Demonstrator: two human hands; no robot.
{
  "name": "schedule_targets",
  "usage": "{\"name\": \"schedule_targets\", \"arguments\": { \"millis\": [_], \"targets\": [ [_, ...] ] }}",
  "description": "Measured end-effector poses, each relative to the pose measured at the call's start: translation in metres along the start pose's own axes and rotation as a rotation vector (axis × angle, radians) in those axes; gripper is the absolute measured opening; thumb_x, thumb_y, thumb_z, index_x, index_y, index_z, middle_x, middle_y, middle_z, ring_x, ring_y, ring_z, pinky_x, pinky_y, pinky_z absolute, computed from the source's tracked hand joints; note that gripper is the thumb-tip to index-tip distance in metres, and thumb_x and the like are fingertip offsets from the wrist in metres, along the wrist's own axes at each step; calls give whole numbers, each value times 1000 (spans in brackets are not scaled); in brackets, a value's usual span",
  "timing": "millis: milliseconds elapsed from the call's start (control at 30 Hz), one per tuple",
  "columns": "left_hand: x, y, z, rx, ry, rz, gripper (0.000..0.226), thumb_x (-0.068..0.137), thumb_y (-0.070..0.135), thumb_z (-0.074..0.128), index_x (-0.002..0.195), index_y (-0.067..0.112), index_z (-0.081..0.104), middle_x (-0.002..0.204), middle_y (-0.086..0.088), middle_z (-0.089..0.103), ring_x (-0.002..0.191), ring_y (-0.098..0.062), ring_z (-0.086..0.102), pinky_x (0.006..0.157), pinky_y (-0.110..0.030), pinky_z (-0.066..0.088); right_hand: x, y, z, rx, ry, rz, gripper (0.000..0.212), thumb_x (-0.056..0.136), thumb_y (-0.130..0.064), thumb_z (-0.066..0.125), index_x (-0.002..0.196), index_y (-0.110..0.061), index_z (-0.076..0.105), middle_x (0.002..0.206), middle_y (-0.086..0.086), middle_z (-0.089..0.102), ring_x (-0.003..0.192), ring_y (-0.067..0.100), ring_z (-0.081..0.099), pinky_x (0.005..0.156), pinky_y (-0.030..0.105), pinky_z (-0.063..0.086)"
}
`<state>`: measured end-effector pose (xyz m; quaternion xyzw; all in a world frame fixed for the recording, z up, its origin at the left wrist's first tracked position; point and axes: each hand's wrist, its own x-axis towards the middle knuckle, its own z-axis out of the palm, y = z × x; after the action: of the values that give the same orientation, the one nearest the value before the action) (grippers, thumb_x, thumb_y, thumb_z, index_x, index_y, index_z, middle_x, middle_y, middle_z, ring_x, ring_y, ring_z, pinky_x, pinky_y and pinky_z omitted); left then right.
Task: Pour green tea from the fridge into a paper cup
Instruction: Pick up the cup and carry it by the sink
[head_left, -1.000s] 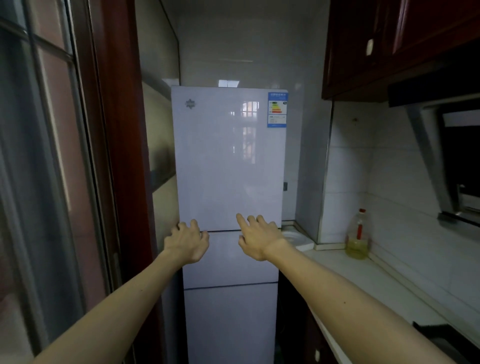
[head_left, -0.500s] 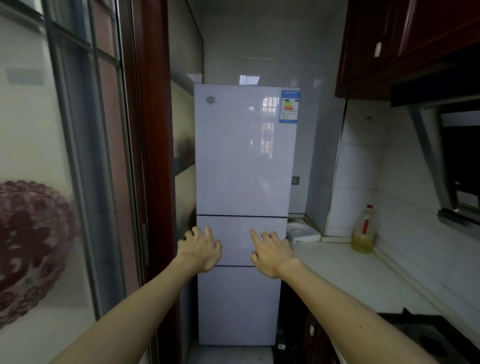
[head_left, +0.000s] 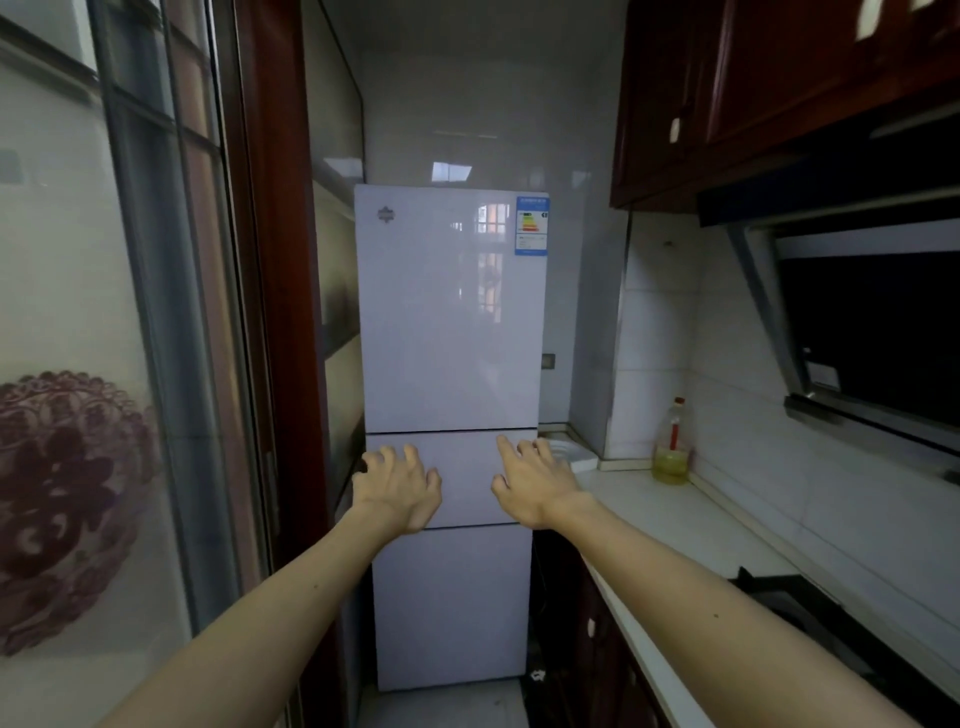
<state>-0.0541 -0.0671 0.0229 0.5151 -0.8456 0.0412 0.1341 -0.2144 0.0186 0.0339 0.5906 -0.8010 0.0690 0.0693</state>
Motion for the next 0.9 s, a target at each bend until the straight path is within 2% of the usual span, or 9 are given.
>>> {"name": "schedule_targets", "arguments": {
  "millis": [133, 300, 533, 700, 800, 900],
  "targets": [
    [-7, -3, -8, -5, 11, 36, 43, 97, 41, 28, 124, 9, 40, 129, -20, 43, 117, -35, 43, 93, -45, 42, -15, -5, -7, -26, 21, 22, 60, 101, -36, 30, 153, -14, 13, 149, 16, 33, 138, 34, 23, 107, 53, 33],
    [-14, -3, -7, 20, -22, 94, 52, 99, 41, 25, 137, 7, 32, 139, -23, 37, 125, -38, 37, 98, -47, 39, -41, -7, -9, -7, 29, 68, 61, 101, -35, 31, 155, -15, 10, 153, 14, 27, 141, 33, 19, 108, 54, 30],
    [-34, 21, 23, 50, -43, 271, 44, 99, 43, 27, 124, 9, 39, 130, -20, 44, 119, -34, 42, 89, -43, 45, -95, 16, 0, 5, 65, 201, 62, 99, -33, 37, 153, -19, 11, 149, 16, 26, 134, 34, 29, 100, 55, 36],
    [-56, 61, 29, 34, -23, 415, 56, 92, 45, 15, 126, 9, 43, 127, -16, 48, 117, -32, 46, 91, -40, 43, -140, 45, 1, 1, 52, 324, 63, 99, -32, 36, 154, -17, 9, 146, 16, 29, 131, 36, 31, 98, 55, 37],
    [-65, 95, 28, -24, -49, 499, 39, 99, 40, 27, 120, 11, 43, 125, -11, 48, 116, -32, 45, 89, -44, 44, -167, 66, -2, -17, 47, 395, 62, 99, -32, 35, 154, -17, 9, 144, 15, 29, 129, 36, 31, 96, 55, 39],
    [-77, 136, 23, -99, -63, 562, 35, 98, 42, 29, 114, 13, 41, 124, -11, 50, 115, -33, 45, 86, -46, 44, -197, 90, -10, -26, 66, 469, 60, 99, -32, 35, 152, -17, 12, 143, 15, 30, 129, 35, 31, 97, 55, 40]
  ]
}}
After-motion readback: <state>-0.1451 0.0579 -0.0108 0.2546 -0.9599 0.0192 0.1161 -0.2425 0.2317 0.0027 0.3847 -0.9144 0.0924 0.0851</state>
